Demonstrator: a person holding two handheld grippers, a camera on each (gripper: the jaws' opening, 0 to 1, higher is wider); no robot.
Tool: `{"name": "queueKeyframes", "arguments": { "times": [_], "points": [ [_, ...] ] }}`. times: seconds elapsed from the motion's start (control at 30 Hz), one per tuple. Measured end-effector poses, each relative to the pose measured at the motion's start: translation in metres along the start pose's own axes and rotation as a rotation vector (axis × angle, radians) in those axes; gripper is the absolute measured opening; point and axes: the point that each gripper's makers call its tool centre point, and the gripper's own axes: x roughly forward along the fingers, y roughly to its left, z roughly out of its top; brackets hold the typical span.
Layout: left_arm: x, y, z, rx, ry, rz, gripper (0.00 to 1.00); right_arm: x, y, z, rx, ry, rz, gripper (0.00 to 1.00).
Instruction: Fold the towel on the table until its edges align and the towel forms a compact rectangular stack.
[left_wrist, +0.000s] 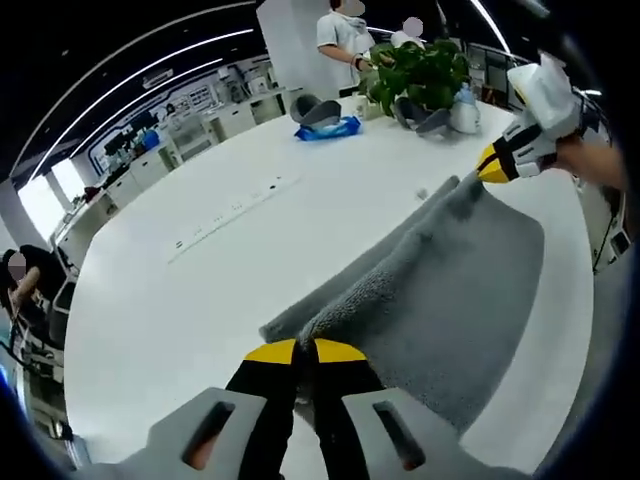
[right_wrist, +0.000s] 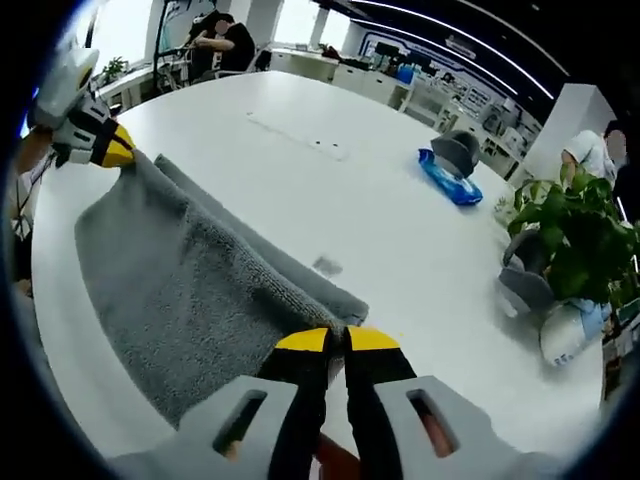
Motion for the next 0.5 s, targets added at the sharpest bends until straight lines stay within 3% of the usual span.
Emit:
{"name": "queueKeyframes", "arguments": {
  "times": [0.13,0.33,0.43,0.5],
  "points": [
    [-0.003,0.012,0.008,0.022,-0.054,0.066,0.07,-0.006,-0.001,0.008,0.084,-0.052,0.014,0.19],
    [-0.01,0.008,0.016,-0.001,-0.081,0.035,0.09,-0.027,0.011,0.004,0.094,-0.063,0.039,0.11],
    [-0.006,-0.002,0.008,0.019,-0.051,-0.001,0.08,-0.04,0.023,-0.009,0.113,-0.04,0.056,0.0],
    [-0.003,-0.011,0.001,0.018,-0.017,-0.039,0.07,-0.045,0.029,-0.017,0.138,-0.024,0.065,0.0]
  ]
}}
